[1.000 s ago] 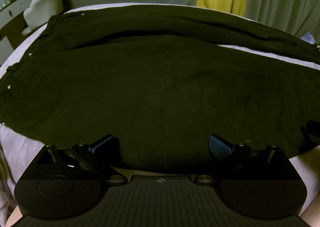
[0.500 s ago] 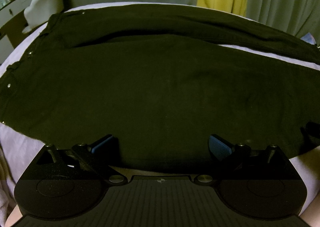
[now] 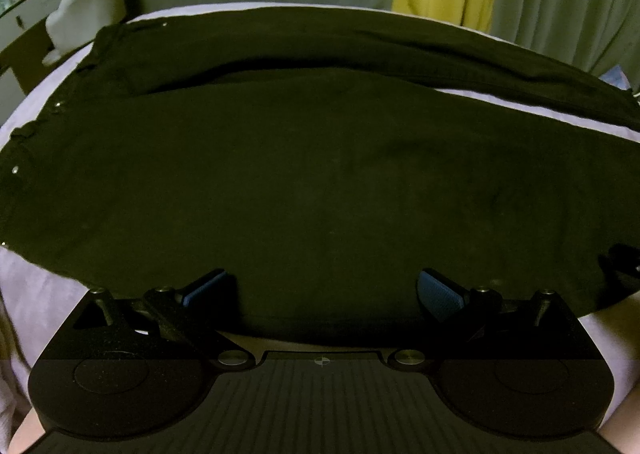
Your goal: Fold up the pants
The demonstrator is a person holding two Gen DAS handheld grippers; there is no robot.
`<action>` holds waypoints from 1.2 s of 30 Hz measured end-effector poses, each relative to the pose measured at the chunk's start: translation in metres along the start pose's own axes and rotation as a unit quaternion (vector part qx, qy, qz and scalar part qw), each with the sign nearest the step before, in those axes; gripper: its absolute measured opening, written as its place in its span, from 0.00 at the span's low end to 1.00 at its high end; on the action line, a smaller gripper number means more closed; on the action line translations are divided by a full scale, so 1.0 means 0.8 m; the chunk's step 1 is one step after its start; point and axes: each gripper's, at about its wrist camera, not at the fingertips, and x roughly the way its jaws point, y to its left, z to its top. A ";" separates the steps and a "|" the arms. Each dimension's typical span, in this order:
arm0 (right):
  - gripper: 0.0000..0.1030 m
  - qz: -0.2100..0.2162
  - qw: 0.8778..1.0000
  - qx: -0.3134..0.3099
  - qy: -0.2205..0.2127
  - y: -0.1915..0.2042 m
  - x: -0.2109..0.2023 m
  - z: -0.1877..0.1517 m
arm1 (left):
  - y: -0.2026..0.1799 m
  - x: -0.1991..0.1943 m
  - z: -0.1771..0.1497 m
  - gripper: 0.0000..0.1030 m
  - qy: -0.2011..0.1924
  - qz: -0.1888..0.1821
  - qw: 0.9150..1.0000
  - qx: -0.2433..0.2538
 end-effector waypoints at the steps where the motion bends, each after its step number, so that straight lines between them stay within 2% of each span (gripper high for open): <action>1: 0.96 0.001 1.000 0.001 0.001 0.000 0.000 0.000 | 0.000 0.001 0.000 1.00 0.000 -0.001 1.000 -0.001; 14: 0.96 0.009 1.000 0.015 0.012 -0.007 0.006 0.005 | 0.000 0.000 0.002 1.00 0.004 0.002 1.000 0.000; 18: 0.96 0.018 0.999 0.030 0.027 -0.012 0.013 0.010 | 0.001 -0.002 0.005 1.00 0.003 0.005 1.000 0.001; 24: 0.96 0.017 0.997 0.057 0.047 -0.020 0.034 0.025 | 0.011 -0.018 0.033 1.00 -0.038 0.019 0.998 -0.041; 28: 0.96 0.012 0.994 0.083 0.065 -0.026 0.047 0.033 | 0.027 -0.021 0.072 1.00 -0.085 0.042 0.991 -0.097; 31: 0.96 0.011 0.993 0.082 0.087 -0.027 0.055 0.039 | 0.040 -0.008 0.087 1.00 -0.123 0.067 0.981 -0.132; 34: 0.96 0.010 0.988 0.033 0.149 -0.018 0.065 0.057 | 0.054 0.014 0.074 1.00 -0.147 0.108 0.970 -0.160; 36: 0.96 0.028 0.979 0.036 0.199 -0.025 0.072 0.080 | 0.062 0.026 0.057 1.00 -0.160 0.128 0.965 -0.166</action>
